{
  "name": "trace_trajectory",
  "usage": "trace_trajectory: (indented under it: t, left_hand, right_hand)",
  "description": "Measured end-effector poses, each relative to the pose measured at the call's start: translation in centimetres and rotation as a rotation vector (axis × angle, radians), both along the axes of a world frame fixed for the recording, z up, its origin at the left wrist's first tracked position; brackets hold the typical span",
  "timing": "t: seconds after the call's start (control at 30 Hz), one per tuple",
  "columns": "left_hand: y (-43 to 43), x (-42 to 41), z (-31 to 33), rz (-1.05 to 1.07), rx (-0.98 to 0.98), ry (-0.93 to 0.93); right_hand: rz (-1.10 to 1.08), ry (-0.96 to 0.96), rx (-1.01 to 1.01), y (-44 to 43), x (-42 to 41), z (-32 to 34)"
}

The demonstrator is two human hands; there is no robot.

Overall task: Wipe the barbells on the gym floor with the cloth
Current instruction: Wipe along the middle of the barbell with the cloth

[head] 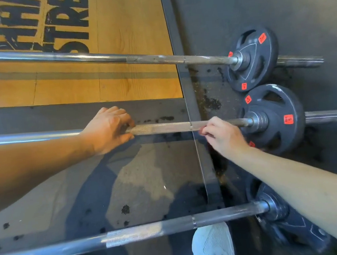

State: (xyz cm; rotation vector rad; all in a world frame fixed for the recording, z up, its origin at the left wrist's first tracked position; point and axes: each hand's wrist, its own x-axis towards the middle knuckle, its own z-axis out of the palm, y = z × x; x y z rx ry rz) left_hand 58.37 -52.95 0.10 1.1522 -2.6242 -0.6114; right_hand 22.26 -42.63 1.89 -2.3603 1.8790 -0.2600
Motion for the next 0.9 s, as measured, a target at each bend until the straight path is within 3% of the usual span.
trace_trajectory:
  t: [0.17, 0.33, 0.5, 0.7, 0.8, 0.9]
  left_hand:
    - [-0.2, -2.1, -0.3, -0.033, -0.03, 0.017]
    - [-0.4, -4.9, -1.0, -0.082, -0.034, 0.018]
    - [-0.6, -5.4, -1.7, -0.096, -0.066, 0.045]
    - [-0.7, -5.5, -1.8, -0.094, -0.035, 0.047]
    - [-0.7, -6.1, -1.9, -0.094, -0.029, 0.057]
    - [-0.6, -6.5, -1.7, -0.097, -0.029, 0.071]
  right_hand:
    - [0.104, -0.195, 0.04, -1.3, 8.1, -2.1]
    - [0.07, -0.132, -0.026, -0.4, 1.0, -1.1]
    - [-0.255, -0.121, -0.036, 2.1, -5.6, -1.2]
    - [-0.02, -0.231, -0.019, 0.0, 3.8, -2.1]
    - [-0.007, -0.214, -0.007, 0.3, 1.5, -1.7]
    - [-0.13, -0.186, -0.032, 1.4, -3.7, -0.7]
